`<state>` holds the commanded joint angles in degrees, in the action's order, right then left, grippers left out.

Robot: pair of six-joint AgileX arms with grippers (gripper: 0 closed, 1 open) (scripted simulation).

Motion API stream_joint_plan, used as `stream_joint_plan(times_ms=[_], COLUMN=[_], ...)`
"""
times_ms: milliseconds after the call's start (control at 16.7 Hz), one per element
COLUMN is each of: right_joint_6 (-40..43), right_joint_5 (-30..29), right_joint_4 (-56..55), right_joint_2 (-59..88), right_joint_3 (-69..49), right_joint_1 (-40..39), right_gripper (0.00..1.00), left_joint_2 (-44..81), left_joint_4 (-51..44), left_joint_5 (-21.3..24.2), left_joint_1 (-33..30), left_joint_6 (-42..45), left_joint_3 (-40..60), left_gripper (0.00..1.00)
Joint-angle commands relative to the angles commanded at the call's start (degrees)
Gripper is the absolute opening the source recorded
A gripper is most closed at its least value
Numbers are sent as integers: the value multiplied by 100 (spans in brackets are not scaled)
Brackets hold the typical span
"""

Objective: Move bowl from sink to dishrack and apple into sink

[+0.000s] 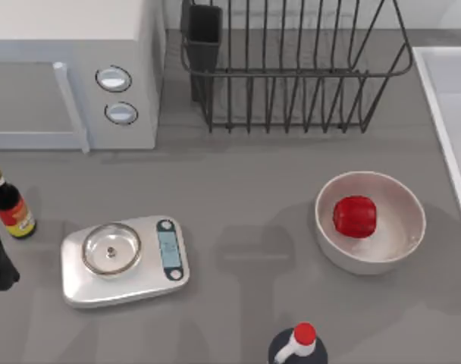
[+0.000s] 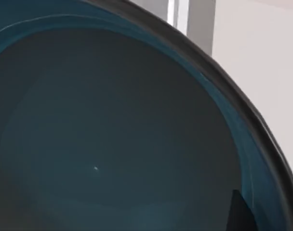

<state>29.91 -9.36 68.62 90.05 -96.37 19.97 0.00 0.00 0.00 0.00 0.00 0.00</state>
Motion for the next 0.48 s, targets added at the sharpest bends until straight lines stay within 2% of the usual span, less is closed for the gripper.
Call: stream_joint_plan(times_ms=[480], right_joint_6=[-1973], right_joint_5=[-2069], right_joint_4=[-3740], right_joint_2=[608], right_joint_3=[193], right_joint_1=[-4053], right_gripper=[0], left_joint_2=[0], left_joint_4=[0], left_joint_5=[0], left_joint_1=[0], left_joint_6=[0], left_joint_3=[0], left_gripper=[100])
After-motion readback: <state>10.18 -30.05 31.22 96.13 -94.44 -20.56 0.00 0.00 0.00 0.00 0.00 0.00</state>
